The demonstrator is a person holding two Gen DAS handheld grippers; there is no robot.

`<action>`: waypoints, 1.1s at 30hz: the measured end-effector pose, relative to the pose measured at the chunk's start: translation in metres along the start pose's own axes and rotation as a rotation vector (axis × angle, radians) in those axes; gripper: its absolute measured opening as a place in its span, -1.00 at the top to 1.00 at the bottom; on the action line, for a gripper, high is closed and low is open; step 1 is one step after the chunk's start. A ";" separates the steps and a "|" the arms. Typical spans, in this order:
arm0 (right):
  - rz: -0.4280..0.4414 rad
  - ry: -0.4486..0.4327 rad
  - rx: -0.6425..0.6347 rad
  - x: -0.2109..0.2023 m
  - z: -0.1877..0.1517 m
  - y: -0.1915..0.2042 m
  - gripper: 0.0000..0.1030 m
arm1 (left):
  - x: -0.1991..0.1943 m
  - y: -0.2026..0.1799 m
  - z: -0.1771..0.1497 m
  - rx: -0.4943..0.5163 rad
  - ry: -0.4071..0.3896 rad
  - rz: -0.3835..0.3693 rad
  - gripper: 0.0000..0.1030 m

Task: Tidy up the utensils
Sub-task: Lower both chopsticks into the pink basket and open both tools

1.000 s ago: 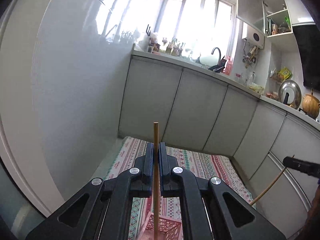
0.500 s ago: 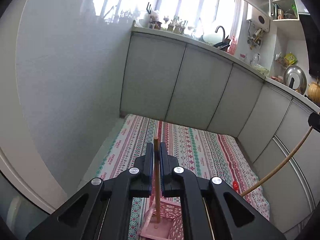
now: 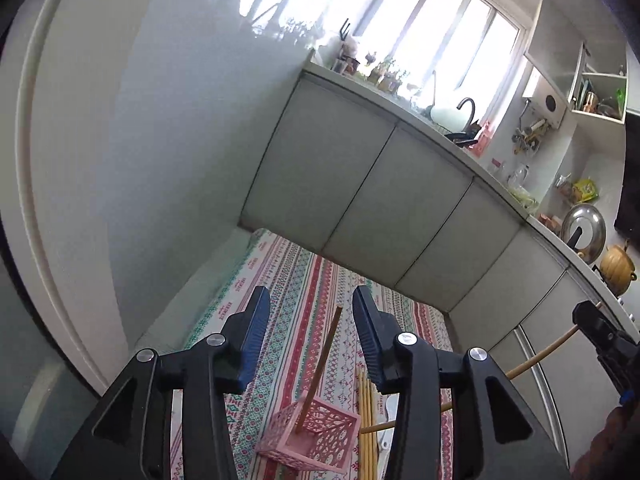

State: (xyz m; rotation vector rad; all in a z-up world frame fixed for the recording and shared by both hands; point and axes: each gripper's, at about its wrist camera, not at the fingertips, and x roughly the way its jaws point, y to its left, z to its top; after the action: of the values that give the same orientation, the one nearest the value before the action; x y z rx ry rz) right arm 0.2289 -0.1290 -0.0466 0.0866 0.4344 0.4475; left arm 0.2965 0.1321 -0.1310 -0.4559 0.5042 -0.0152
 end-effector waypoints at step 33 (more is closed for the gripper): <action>0.044 0.226 0.082 0.118 -0.050 0.012 0.67 | 0.011 0.033 -0.008 -0.018 0.237 0.197 0.10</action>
State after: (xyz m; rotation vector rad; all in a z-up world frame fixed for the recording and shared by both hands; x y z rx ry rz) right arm 0.2988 -0.0674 -0.1354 0.1252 0.6744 0.4851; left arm 0.2994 0.1566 -0.1564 -0.4227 0.7808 0.1258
